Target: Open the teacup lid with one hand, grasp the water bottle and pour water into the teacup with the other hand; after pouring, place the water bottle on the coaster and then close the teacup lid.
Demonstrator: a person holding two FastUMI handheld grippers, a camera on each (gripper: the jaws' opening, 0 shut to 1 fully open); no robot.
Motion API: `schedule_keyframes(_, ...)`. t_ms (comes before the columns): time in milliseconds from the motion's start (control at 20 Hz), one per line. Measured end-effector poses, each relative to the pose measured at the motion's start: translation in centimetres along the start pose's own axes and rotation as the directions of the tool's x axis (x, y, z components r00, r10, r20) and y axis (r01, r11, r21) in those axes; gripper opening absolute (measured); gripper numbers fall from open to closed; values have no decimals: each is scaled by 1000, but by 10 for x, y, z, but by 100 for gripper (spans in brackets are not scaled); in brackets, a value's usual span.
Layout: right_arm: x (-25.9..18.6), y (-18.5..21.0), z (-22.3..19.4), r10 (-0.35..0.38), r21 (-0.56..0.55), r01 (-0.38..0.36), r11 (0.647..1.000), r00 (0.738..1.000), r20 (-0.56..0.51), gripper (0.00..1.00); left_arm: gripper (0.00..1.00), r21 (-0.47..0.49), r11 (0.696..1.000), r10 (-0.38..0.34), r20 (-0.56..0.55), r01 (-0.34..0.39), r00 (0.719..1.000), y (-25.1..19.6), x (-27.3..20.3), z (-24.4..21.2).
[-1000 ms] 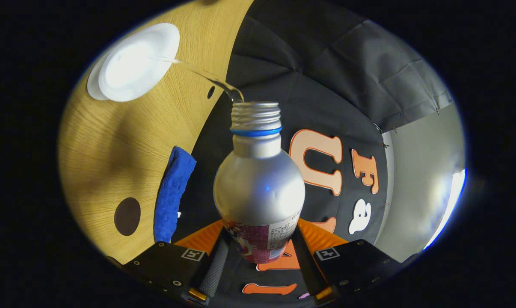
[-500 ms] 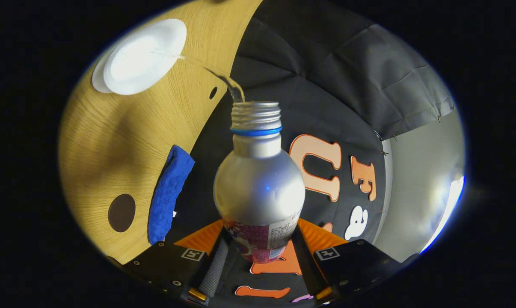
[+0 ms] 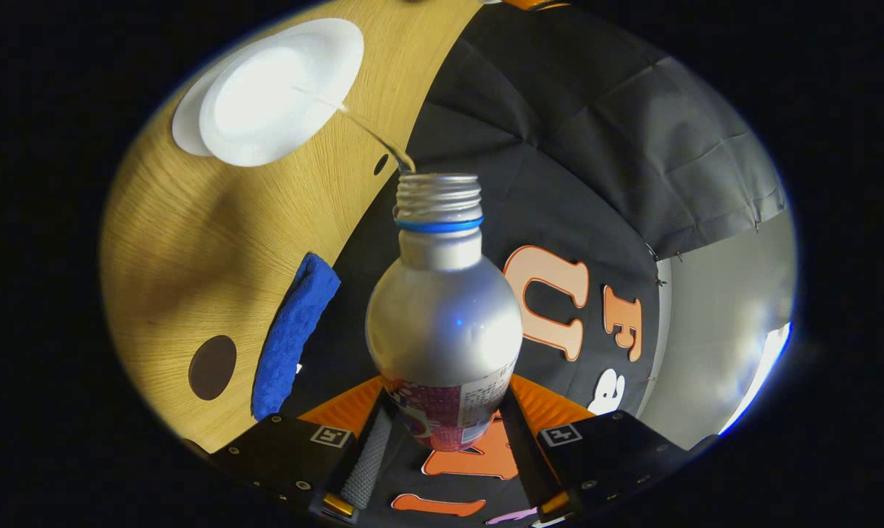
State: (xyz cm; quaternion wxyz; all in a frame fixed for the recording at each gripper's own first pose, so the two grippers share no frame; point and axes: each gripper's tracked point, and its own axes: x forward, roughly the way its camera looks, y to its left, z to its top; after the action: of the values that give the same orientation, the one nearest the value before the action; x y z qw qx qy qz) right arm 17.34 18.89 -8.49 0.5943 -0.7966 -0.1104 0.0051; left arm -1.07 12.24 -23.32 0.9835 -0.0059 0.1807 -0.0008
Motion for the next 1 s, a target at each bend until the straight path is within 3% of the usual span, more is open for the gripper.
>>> schedule_keyframes(200,-1,5,5,3,-21,-3,1000,1000,19,78,31,3,1000,1,0,-1,1000,-1,-2,2)
schedule_keyframes(250,-1,9,7,7,-24,-7,1000,1000,28,78,27,2,1000,-1,-1,1,1000,-2,-2,1)
schedule_keyframes(300,-1,11,8,11,-31,-9,999,999,34,78,31,3,1000,-1,0,1,1000,-2,-2,1)
schedule_keyframes(400,-2,12,10,12,-38,-10,999,999,40,78,27,9,1000,-1,2,1,1000,-2,-4,3)
schedule_keyframes(450,-2,13,11,15,-40,-13,999,999,42,78,31,8,1000,0,4,0,1000,-2,-4,4)
schedule_keyframes(700,-4,25,18,46,-52,-43,998,997,61,75,31,11,1000,1,0,-1,1000,-5,-4,2)
schedule_keyframes(750,-5,28,20,54,-47,-51,998,997,63,78,27,12,1000,3,0,-3,1000,-5,-4,4)
schedule_keyframes(1000,-11,45,27,124,68,-129,989,990,70,78,35,-2,1000,10,18,-10,1000,-7,-8,8)
